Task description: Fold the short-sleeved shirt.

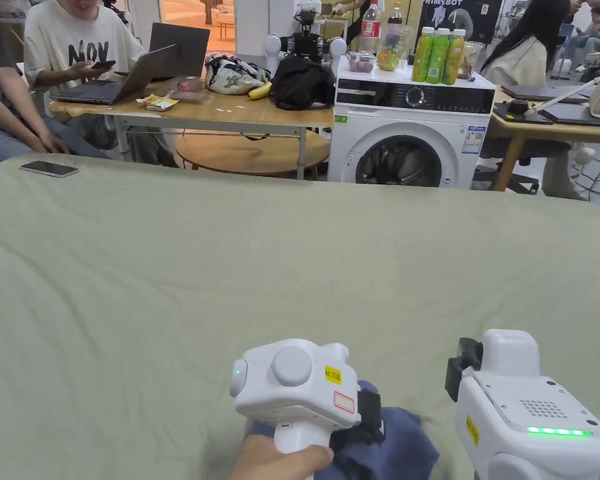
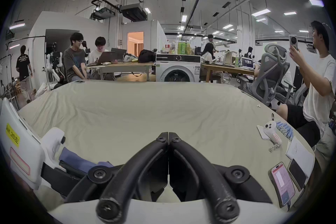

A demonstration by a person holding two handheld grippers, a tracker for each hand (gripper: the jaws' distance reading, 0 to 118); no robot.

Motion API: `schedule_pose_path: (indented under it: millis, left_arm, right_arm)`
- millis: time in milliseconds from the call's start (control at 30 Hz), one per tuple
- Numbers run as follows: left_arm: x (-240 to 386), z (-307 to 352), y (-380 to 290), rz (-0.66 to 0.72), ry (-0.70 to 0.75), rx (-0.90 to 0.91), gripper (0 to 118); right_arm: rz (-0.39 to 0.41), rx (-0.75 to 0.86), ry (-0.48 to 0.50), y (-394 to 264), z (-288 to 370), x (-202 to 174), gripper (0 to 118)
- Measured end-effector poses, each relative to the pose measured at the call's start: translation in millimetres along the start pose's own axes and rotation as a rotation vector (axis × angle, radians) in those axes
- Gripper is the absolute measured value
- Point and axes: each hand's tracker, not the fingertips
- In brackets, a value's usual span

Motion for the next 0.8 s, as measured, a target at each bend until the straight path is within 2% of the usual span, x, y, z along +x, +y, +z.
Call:
schedule_pose_path:
  millis: [200,300,333,367,633,667,733,800]
  left_arm:
    - [6.6,11.6,4.6,-0.017,-0.044,-0.012,8]
    - [5.1,17.6,5.4,-0.014,-0.095,-0.024,38]
    - [4.8,21.0,6.0,-0.006,-0.098,-0.023,44]
    - [3.8,25.0,5.8,-0.004,-0.101,-0.020,44]
    - [-15.8,38.9,11.8,0.013,-0.137,0.050,43]
    - [-15.3,29.5,11.9,0.014,-0.177,0.035,36]
    - [-11.5,8.4,8.5,0.028,-0.274,-0.013,11]
    - [-3.8,-15.1,3.4,0.014,-0.335,-0.058,9]
  right_arm:
    - [-0.008,-0.002,0.002,-0.4,-1.3,-0.5,0]
    - [-0.003,-0.005,0.006,-1.0,-0.8,-0.9,0]
    - [-0.002,-0.005,0.006,-1.2,-0.1,-0.6,0]
    - [-0.002,-0.004,0.006,-1.5,0.9,0.3,0]
    - [-0.009,0.004,-0.010,-0.3,7.3,10.9,0]
    - [-0.011,0.005,-0.012,-0.2,7.6,11.7,0]
    - [-0.011,0.003,-0.014,-0.8,6.5,13.5,0]
    - [-0.011,0.003,-0.017,-1.3,7.3,15.3,0]
